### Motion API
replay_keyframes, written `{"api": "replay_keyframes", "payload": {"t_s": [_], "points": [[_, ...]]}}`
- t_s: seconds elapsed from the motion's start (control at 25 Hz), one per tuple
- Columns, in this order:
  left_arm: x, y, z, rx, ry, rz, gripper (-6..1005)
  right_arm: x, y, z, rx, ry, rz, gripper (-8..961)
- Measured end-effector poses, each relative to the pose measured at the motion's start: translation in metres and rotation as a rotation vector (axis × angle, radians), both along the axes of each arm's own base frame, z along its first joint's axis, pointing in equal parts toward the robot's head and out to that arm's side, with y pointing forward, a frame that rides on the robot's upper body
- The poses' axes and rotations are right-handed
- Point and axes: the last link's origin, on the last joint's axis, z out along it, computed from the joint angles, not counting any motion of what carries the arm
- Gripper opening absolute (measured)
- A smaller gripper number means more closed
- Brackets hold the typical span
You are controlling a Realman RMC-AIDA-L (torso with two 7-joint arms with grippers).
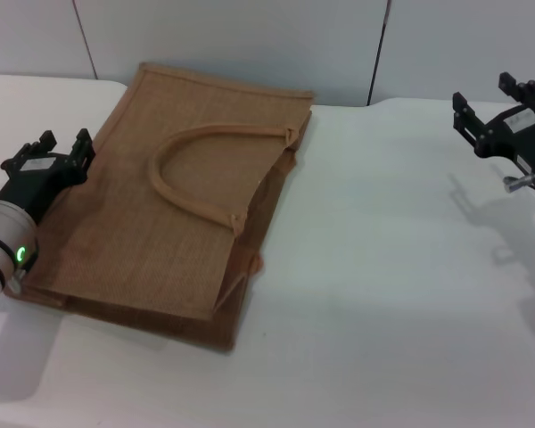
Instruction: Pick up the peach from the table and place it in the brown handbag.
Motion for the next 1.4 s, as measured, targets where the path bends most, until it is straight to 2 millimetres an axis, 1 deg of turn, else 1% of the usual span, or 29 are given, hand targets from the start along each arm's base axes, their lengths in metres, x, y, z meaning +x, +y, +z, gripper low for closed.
{"api": "replay_keyframes", "payload": {"t_s": [0.2, 0.32, 0.44, 0.68, 1.4], "points": [[-0.001, -0.002, 0.001, 0.009, 0.001, -0.004, 541, 0.012, -0.002, 0.006, 0.029, 0.050, -0.057, 682], [-0.003, -0.006, 0.003, 0.024, -0.002, -0.006, 541, 0.019, -0.005, 0.011, 0.065, 0.105, -0.093, 682], [-0.007, -0.013, 0.006, 0.044, -0.002, -0.013, 542, 0.024, -0.008, 0.014, 0.081, 0.120, -0.099, 682], [-0.010, -0.015, 0.011, 0.066, -0.004, -0.011, 541, 0.025, -0.009, 0.014, 0.077, 0.149, -0.108, 681], [-0.008, -0.012, 0.010, 0.059, -0.004, -0.010, 541, 0.021, -0.002, 0.014, 0.068, 0.142, -0.111, 681]]}}
